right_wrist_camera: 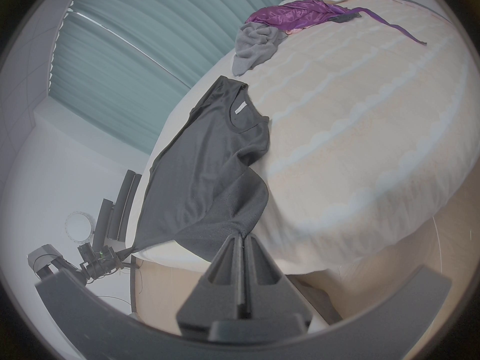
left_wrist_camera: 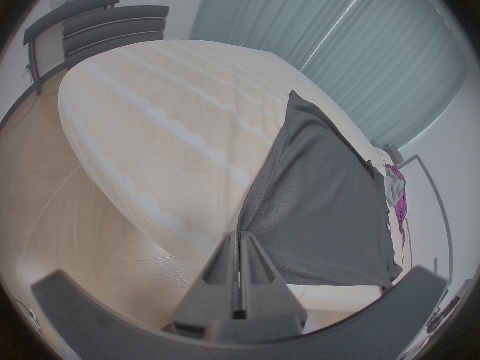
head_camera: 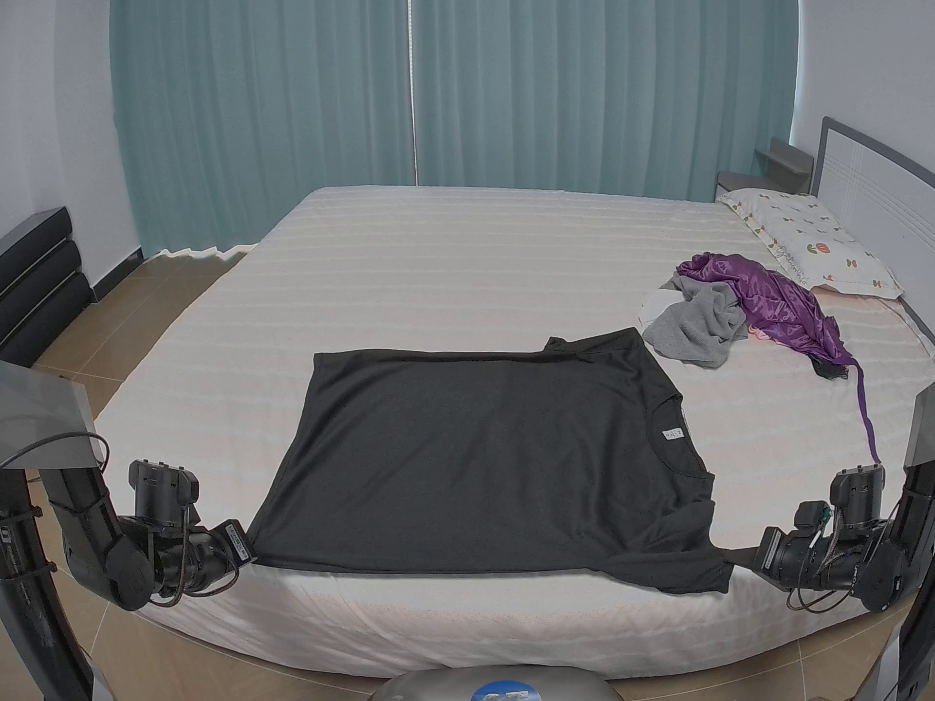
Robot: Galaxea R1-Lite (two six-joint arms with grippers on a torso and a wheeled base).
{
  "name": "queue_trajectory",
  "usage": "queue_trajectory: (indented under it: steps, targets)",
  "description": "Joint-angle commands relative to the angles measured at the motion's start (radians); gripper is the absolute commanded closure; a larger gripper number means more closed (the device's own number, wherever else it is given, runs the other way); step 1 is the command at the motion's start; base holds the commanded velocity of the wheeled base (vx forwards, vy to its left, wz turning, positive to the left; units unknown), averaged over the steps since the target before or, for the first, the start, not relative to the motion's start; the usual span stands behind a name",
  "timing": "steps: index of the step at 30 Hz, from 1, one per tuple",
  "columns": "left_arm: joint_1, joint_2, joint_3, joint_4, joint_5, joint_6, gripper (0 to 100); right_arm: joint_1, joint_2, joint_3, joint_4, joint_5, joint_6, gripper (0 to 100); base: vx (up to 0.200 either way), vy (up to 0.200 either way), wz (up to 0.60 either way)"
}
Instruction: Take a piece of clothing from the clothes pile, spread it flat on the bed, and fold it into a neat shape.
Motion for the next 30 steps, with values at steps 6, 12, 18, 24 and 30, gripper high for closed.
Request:
queue_trajectory:
  steps: [6, 12, 18, 24, 30]
  targets:
    - [0.0, -0.025, 0.047, 0.002, 0.005, 0.053, 100, -0.017, -0.154, 0.02, 0.202, 0.057, -0.042, 100, 0.0, 0.0, 0.0]
    - [0.0, -0.034, 0.081, -0.005, 0.007, 0.104, 100, -0.023, -0.246, 0.02, 0.285, 0.069, -0.054, 100, 0.0, 0.0, 0.0]
    - [0.0, -0.086, 0.083, 0.005, 0.007, 0.104, 100, -0.032, -0.279, 0.02, 0.326, 0.069, -0.057, 100, 0.0, 0.0, 0.0]
    - [-0.002, -0.094, 0.098, 0.006, 0.007, 0.119, 100, -0.032, -0.276, 0.02, 0.379, 0.068, -0.063, 100, 0.0, 0.0, 0.0]
    - [-0.002, -0.097, 0.127, 0.005, 0.01, 0.167, 100, -0.052, -0.297, 0.02, 0.438, 0.066, -0.12, 100, 0.0, 0.0, 0.0]
